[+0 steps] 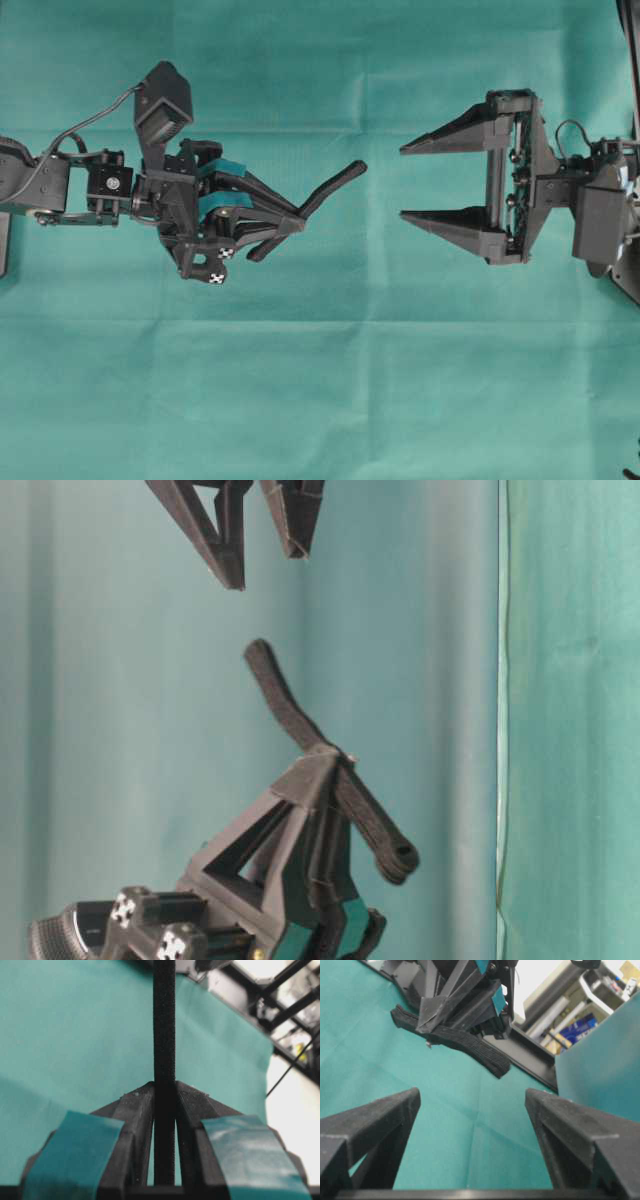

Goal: Peel off the Velcro with your right arm.
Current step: 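Lift the strap upright with the left gripper, then move the open right gripper toward the strap's free upper end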

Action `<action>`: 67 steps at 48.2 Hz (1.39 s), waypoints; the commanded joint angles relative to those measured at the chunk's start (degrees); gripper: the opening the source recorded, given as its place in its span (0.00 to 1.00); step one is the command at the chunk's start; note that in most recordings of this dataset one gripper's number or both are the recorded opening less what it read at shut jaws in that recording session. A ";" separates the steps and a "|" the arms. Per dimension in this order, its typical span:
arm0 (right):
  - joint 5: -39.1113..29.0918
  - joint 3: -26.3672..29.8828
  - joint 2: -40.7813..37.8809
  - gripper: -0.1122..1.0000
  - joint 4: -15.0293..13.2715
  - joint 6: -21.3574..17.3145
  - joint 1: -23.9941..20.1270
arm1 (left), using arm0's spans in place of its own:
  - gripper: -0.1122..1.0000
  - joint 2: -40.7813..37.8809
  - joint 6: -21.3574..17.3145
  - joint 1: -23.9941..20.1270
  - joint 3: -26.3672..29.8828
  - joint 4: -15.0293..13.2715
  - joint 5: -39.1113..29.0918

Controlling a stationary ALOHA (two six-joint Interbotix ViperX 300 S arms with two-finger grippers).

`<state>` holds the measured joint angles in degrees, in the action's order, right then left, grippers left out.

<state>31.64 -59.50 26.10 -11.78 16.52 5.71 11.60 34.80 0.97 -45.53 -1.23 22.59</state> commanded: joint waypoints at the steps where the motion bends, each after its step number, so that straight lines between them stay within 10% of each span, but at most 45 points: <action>1: 1.67 1.23 -0.09 0.68 0.18 0.09 0.53 | 0.19 1.23 0.00 0.18 0.18 -0.26 1.76; 25: 5.10 1.58 -1.23 0.34 0.18 0.26 1.93 | 0.19 0.97 2.29 0.35 -0.53 -0.35 2.02; 67: 8.09 4.22 -7.29 0.19 0.18 0.35 2.81 | 0.19 0.88 2.29 0.44 -0.88 -0.26 2.46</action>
<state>38.94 -56.87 18.90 -11.78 16.79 8.35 11.60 37.09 1.14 -46.85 -1.49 24.52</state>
